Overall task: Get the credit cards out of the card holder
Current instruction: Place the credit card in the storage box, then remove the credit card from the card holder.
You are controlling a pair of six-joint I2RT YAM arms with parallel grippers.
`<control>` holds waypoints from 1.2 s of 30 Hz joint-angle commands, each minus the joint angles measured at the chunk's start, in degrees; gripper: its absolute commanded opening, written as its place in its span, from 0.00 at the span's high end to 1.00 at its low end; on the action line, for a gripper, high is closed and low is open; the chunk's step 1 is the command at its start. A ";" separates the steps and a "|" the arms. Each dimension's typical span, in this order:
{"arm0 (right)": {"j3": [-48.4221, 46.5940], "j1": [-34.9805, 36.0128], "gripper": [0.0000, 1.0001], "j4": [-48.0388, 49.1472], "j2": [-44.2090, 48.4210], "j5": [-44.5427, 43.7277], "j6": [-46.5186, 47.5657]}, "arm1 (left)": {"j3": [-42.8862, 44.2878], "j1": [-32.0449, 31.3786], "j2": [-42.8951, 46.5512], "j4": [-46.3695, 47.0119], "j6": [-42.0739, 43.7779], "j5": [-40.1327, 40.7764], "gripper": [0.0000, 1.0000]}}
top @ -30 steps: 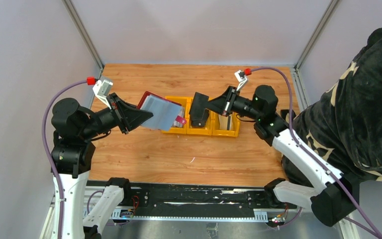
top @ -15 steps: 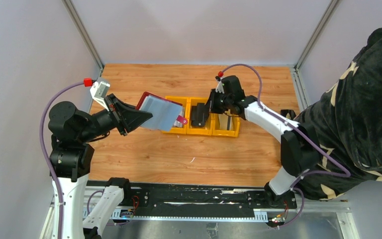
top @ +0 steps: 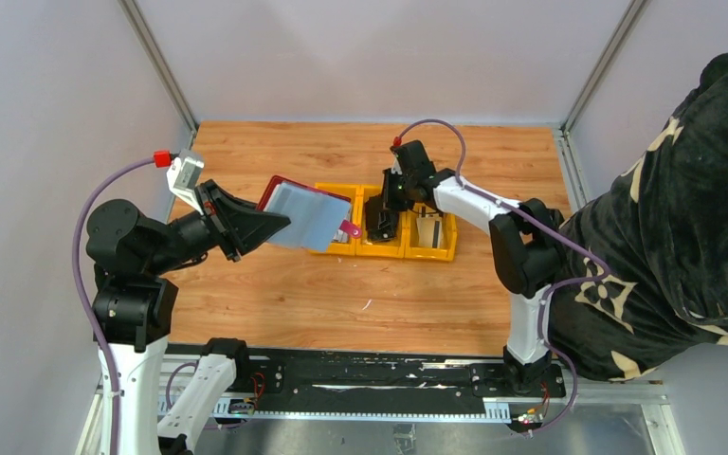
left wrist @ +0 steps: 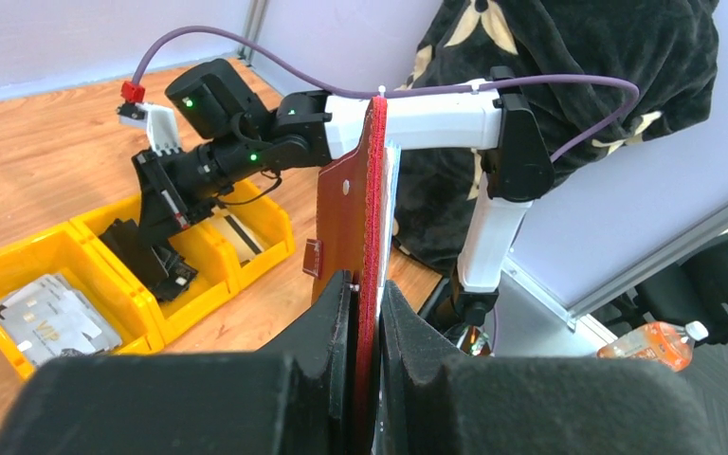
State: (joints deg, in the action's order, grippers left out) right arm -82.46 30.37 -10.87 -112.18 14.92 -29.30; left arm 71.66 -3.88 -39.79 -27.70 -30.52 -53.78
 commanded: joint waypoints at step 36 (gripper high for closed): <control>6.88 20.75 0.18 36.44 38.45 21.57 -6.79 | -2.72 0.16 1.82 6.92 -5.58 -7.33 0.98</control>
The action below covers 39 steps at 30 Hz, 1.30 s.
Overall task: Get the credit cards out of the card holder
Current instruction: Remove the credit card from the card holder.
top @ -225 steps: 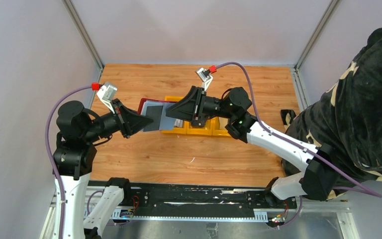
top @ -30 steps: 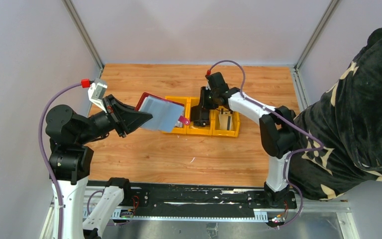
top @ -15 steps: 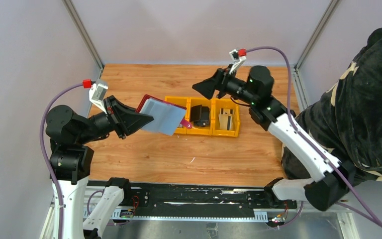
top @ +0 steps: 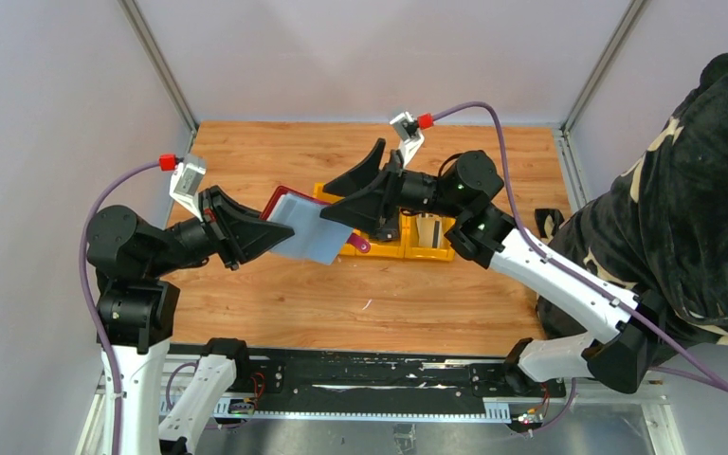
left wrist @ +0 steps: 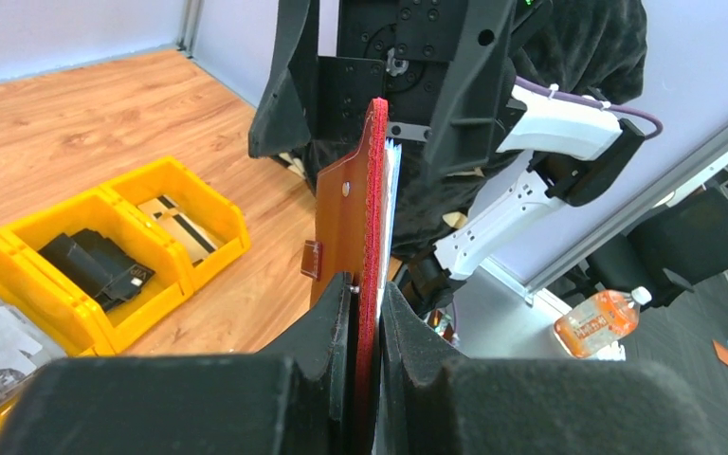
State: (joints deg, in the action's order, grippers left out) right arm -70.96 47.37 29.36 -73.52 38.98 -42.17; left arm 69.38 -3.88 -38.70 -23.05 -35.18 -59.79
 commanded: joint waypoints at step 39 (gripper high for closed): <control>1.88 4.40 0.18 -19.15 13.45 -5.88 20.34 | -1.45 0.14 1.38 10.59 -8.27 -5.04 1.00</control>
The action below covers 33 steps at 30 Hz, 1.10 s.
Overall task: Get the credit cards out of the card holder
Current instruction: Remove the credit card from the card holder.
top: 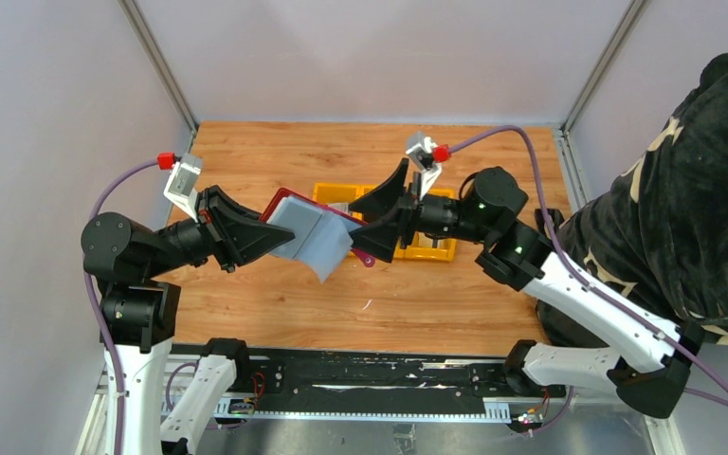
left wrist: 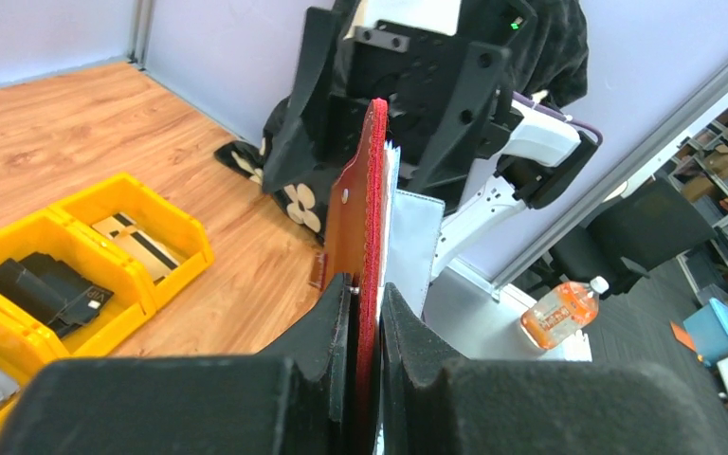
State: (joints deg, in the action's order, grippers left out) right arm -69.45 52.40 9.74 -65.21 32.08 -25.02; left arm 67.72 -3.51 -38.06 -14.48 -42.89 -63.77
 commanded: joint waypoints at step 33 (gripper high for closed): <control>-12.66 3.97 0.09 6.78 -10.38 -1.06 -4.71 | 0.06 -0.18 0.64 0.82 1.10 -0.30 1.00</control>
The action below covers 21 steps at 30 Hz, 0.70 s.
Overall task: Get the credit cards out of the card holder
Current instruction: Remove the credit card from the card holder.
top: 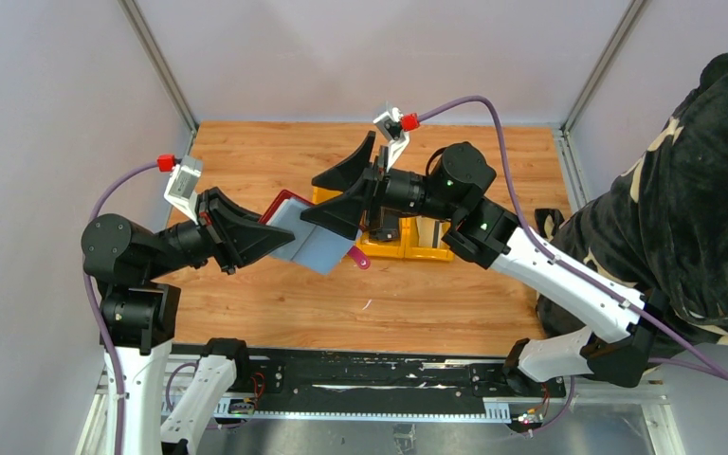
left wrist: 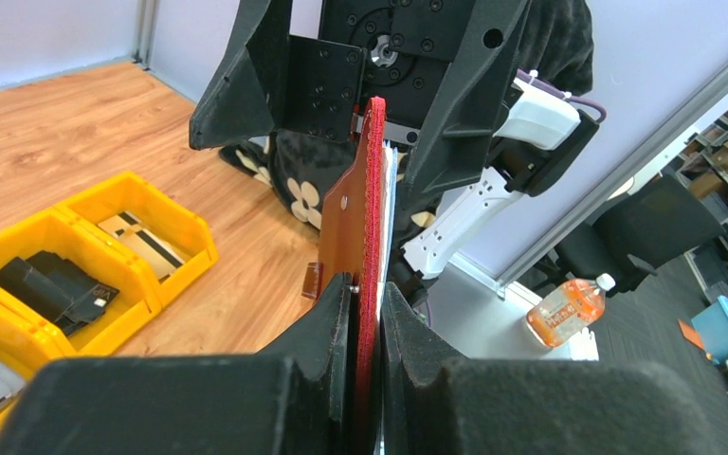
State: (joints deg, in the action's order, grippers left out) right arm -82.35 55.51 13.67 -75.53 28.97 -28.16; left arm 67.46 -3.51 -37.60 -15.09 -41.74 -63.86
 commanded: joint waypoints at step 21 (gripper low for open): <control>1.83 1.33 0.81 -1.34 -1.65 0.65 -4.27 | 0.42 -0.18 0.74 4.03 -2.58 -0.57 0.97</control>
State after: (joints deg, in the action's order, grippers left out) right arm -82.37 57.30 14.57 -77.60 31.79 -33.17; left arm 67.16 -3.44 -37.87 -15.51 -42.11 -62.00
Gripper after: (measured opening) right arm 0.234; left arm 0.139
